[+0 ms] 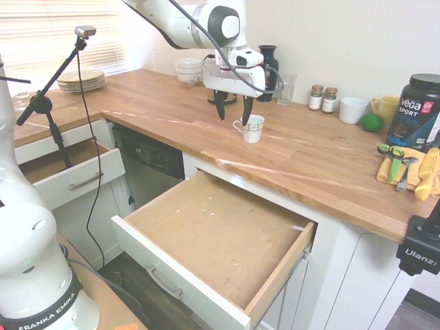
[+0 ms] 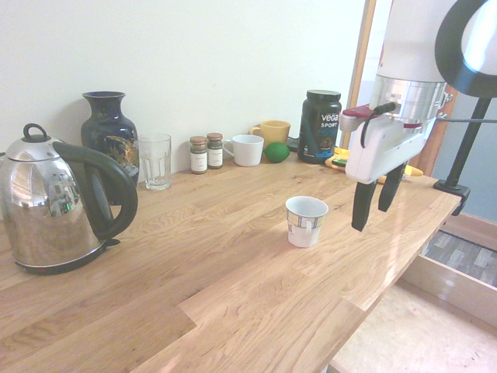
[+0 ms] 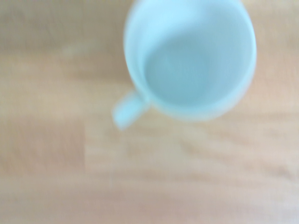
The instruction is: Put mug in the drawer
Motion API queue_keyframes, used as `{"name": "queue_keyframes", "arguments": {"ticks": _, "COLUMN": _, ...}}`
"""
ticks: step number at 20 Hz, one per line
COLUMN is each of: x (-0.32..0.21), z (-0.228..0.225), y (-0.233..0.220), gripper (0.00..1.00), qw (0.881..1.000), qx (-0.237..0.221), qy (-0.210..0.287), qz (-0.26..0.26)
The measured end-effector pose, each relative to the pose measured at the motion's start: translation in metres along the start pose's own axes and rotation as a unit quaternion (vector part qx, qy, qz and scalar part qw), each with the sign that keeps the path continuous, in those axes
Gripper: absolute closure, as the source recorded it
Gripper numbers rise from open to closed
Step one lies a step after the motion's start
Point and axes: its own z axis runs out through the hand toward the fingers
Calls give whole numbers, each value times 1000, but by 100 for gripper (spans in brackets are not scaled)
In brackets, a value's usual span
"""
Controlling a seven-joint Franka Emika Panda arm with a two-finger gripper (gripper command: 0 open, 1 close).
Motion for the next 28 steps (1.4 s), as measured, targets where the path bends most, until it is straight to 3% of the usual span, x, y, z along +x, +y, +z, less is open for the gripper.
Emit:
{"name": "queue_keyframes", "arguments": {"ticks": 7, "x": 37, "z": -6, "y": -48, "gripper": 0, "qw": 1000, "qx": 2, "qy": 1, "qz": 2}}
{"name": "queue_keyframes", "arguments": {"ticks": 14, "x": 42, "z": 6, "y": -94, "gripper": 0, "qw": 1000, "qx": -3, "qy": -3, "qz": 0}}
{"name": "queue_keyframes", "arguments": {"ticks": 28, "x": 46, "z": 54, "y": -104, "gripper": 0, "qw": 1000, "qx": -23, "qy": -20, "qz": 1}}
